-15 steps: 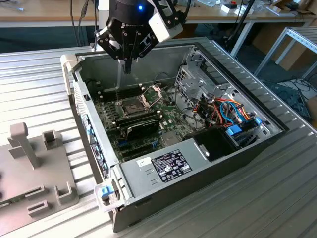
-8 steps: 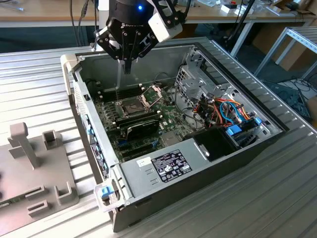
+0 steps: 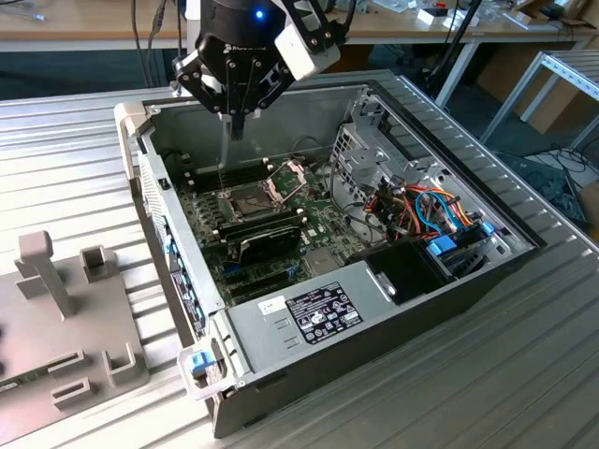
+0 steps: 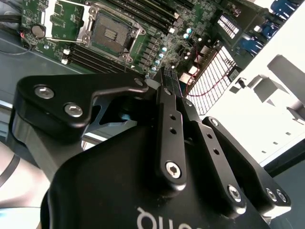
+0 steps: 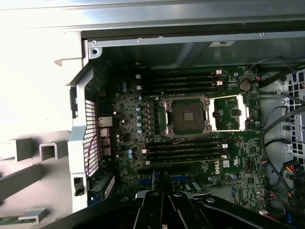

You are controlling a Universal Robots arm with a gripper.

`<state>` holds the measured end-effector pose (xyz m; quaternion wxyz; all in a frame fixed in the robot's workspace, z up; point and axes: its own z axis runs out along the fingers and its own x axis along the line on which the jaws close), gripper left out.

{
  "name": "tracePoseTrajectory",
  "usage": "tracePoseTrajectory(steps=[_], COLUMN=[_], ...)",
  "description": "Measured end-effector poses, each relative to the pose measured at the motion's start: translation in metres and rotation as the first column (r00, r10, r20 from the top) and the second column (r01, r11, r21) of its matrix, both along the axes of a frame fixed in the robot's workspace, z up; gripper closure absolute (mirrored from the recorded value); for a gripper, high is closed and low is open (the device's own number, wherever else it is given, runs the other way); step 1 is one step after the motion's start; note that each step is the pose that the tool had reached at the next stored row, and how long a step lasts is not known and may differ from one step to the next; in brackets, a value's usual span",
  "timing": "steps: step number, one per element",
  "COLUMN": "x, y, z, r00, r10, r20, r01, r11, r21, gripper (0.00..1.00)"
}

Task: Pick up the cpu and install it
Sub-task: 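Reach for the cpu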

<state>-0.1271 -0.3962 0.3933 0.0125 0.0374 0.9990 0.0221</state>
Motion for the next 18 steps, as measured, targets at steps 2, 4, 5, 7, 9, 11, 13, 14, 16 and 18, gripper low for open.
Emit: tracePoseTrajectory(steps=[2,4,5,7,9,11,13,14,16,18], x=[-0.0002,-0.0007,-0.0015,-0.0027,-0.0039,-0.0055,-0.0072,-0.0088,-0.0103,-0.011], y=[0.0,0.0,0.0,0.0,0.0,0.0,0.0,0.0,0.0,0.0], z=[0.0,0.0,0.0,0.0,0.0,0.0,0.0,0.0,0.0,0.0], r00=[1.0,1.0,1.0,1.0,1.0,1.0,1.0,1.0,1.0,1.0], r10=[0.0,0.0,0.0,0.0,0.0,0.0,0.0,0.0,0.0,0.0], r20=[0.0,0.0,0.0,0.0,0.0,0.0,0.0,0.0,0.0001,0.0], r01=[0.0,0.0,0.0,0.0,0.0,0.0,0.0,0.0,0.0,0.0], r11=[1.0,1.0,1.0,1.0,1.0,1.0,1.0,1.0,1.0,1.0], r21=[0.0001,0.0,0.0001,0.0,0.0,0.0,0.0,0.0001,0.0,0.0001], gripper=[0.89,0.89,0.89,0.89,0.89,0.89,0.89,0.89,0.89,0.89])
